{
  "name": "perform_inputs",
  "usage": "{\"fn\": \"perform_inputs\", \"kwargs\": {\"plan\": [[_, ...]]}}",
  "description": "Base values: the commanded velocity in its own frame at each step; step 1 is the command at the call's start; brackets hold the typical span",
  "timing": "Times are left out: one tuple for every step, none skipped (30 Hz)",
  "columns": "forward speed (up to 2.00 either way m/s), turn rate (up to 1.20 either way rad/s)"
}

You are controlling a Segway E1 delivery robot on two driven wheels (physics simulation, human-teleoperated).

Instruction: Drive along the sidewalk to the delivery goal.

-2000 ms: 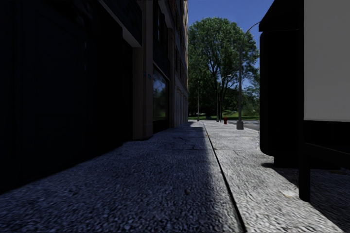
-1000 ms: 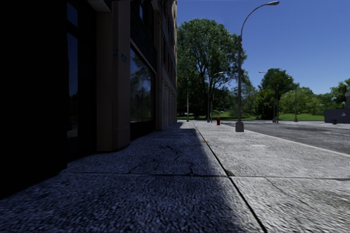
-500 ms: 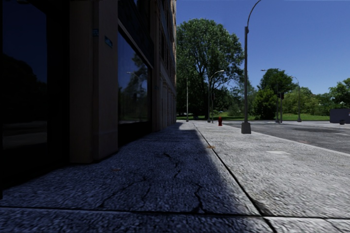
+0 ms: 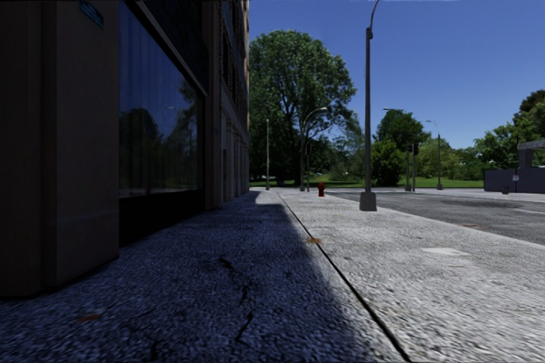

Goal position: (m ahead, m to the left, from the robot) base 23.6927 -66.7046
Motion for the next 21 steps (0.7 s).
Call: {"fn": "perform_inputs", "kwargs": {"plan": [[1.97, -0.46], [1.97, -0.51], [1.97, -0.51], [1.97, -0.53], [1.97, -0.54], [1.97, -0.48], [1.97, -0.48], [1.97, -0.22], [1.97, 0.0], [1.97, 0.0], [1.97, 0.0], [1.97, 0.0], [1.97, 0.0], [1.97, 0.0], [1.97, 0.0], [1.97, 0.0], [1.97, 0.0], [1.97, 0.0], [1.97, 0.0], [1.97, 0.0], [1.97, 0.0]]}}
